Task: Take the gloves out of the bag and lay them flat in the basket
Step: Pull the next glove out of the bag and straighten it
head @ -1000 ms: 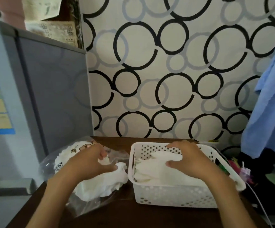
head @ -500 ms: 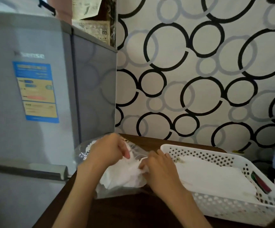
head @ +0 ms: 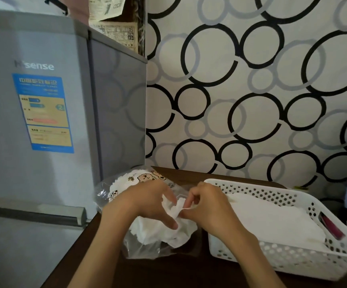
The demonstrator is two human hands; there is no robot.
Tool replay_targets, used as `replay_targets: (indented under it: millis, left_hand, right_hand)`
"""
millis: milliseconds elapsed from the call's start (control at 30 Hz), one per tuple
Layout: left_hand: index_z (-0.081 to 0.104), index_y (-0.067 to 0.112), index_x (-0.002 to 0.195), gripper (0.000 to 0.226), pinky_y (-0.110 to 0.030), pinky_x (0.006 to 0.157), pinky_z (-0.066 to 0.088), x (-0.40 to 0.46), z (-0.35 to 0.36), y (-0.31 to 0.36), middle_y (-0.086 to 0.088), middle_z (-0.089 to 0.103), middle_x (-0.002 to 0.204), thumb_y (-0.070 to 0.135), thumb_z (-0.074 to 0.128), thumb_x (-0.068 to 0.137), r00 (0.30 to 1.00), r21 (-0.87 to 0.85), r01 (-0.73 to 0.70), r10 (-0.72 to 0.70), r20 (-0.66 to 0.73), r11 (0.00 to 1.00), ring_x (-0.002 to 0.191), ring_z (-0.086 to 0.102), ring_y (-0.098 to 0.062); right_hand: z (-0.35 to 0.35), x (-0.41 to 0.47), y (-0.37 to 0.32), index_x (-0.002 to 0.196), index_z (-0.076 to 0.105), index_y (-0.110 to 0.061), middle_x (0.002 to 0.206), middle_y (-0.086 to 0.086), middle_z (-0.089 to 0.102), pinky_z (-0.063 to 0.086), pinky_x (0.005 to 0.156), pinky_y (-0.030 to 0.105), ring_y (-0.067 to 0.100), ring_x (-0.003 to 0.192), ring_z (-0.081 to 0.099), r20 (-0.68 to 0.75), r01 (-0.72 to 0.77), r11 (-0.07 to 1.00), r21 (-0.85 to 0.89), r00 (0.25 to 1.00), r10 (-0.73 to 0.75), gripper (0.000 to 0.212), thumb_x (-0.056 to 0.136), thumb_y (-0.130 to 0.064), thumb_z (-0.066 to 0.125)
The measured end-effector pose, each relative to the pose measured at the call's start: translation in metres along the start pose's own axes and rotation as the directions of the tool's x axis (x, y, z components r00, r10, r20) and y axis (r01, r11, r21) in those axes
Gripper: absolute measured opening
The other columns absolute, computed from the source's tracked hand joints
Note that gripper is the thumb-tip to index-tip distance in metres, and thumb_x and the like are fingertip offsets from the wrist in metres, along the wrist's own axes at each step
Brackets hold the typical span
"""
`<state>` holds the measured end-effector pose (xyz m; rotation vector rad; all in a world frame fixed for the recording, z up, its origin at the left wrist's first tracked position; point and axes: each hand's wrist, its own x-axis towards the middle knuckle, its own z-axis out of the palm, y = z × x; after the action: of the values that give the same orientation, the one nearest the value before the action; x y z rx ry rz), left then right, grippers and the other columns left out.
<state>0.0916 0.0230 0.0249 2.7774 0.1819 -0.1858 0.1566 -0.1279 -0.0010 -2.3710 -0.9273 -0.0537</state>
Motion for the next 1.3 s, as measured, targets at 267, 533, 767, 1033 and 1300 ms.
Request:
replay_targets:
  millis: [267,533,767,1033,1300]
  left_hand:
    - [0.071,0.024,0.104,0.028,-0.027,0.088,0.043,0.009,0.007,0.001,0.01,0.062,0.114,0.044,0.064,0.087,0.988,-0.085,-0.018,0.004,-0.156,0.996,0.105,0.053,-0.01]
    - [0.072,0.024,0.101,0.025,-0.035,0.102,0.036,0.002,-0.006,-0.007,0.007,0.055,0.112,0.038,0.053,0.095,0.916,-0.249,-0.026,-0.076,-0.393,0.968,0.115,0.047,-0.015]
    - [0.069,0.007,0.086,0.043,-0.045,0.081,0.053,0.0,-0.015,-0.001,-0.021,0.066,0.086,0.047,0.052,0.088,0.75,-0.554,-0.208,-0.232,-0.619,0.806,0.073,0.062,-0.033]
    - [0.066,0.007,0.083,0.016,-0.013,0.048,0.05,0.002,-0.015,0.009,-0.001,0.07,0.069,0.021,0.065,0.089,0.754,-0.828,-0.334,-0.4,-0.521,0.45,0.05,0.064,-0.003]
    - [0.067,0.02,0.078,0.027,-0.035,0.078,0.056,-0.001,-0.013,-0.006,0.008,0.073,0.074,0.046,0.076,0.074,0.789,-0.66,-0.141,-0.319,-0.525,0.737,0.07,0.068,-0.007]
  right_hand:
    - [-0.016,-0.001,0.006,0.104,0.07,-0.029,0.102,-0.015,0.054,0.042,0.079,0.017,0.002,0.094,0.052,-0.014,0.114,0.992,0.056,0.993,-0.114,0.017,0.09,-0.031,0.06]
    - [-0.017,-0.001,0.009,0.119,0.061,-0.026,0.099,-0.015,0.058,0.04,0.065,0.01,-0.005,0.075,0.054,-0.055,-0.002,0.979,0.203,0.998,0.014,0.041,0.081,-0.033,0.072]
    - [-0.011,-0.002,-0.001,0.119,0.044,-0.028,0.111,-0.013,0.059,0.05,0.086,0.027,0.003,0.099,0.058,0.095,-0.124,0.933,0.338,0.991,0.097,0.063,0.071,-0.059,0.069]
    - [-0.018,-0.005,-0.007,0.104,0.067,-0.025,0.095,-0.01,0.072,0.056,0.072,0.02,0.002,0.085,0.068,0.095,-0.149,0.692,0.706,0.989,0.116,0.022,0.085,-0.035,0.066]
    - [-0.057,-0.007,0.017,0.105,0.069,-0.022,0.096,-0.006,0.074,0.053,0.08,0.025,0.01,0.092,0.069,-0.099,-0.034,0.581,0.813,0.976,0.196,0.018,0.089,-0.021,0.062]
